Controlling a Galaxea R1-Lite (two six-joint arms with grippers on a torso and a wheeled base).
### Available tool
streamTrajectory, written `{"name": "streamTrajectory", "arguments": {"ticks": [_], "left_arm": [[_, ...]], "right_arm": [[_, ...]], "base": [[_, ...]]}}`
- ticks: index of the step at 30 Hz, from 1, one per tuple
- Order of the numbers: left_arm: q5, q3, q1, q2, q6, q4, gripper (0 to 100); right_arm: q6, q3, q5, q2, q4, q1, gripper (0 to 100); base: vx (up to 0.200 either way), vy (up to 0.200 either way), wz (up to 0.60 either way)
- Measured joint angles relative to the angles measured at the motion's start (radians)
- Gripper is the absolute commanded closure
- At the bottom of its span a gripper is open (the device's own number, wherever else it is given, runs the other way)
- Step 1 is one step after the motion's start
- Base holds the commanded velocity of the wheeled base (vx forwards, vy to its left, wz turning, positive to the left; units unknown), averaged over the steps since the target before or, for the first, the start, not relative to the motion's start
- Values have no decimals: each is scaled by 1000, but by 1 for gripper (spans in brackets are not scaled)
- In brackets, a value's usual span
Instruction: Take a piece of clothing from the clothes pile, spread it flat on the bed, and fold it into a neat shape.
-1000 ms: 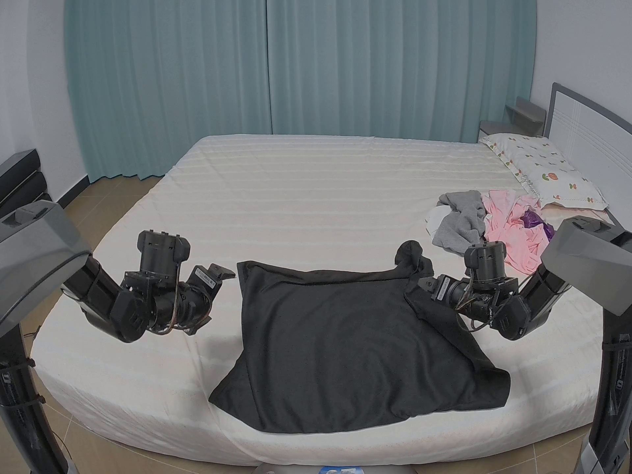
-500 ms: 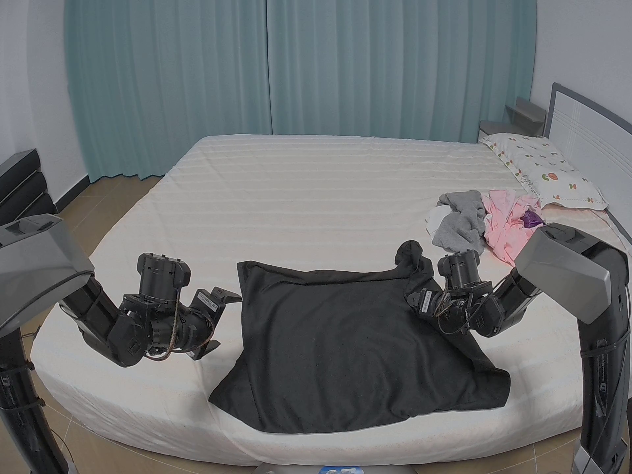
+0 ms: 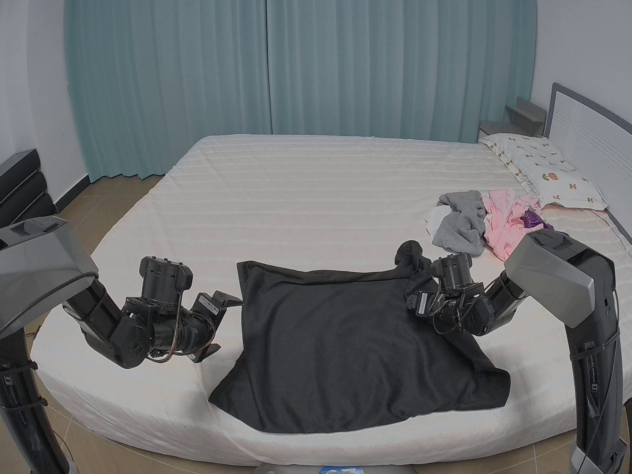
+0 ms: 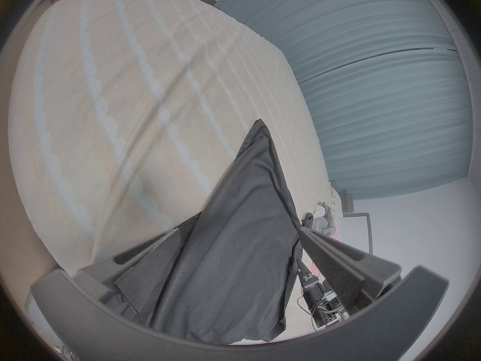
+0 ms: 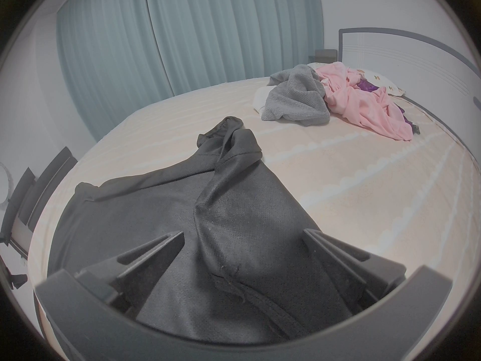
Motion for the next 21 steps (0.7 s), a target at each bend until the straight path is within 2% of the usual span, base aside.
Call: {"name": "streamTrajectory", "arguments": {"ticks": [12,21], "left_arm": [[0,0,1,1,1,0,0],[2,0,0,2,1,0,0]], "right_arm": [[-7,-58,-38,30,42,-1,0],[-61,-41,-64,16,40,-34,0]], "base": [[0,0,0],[0,0,0]]}}
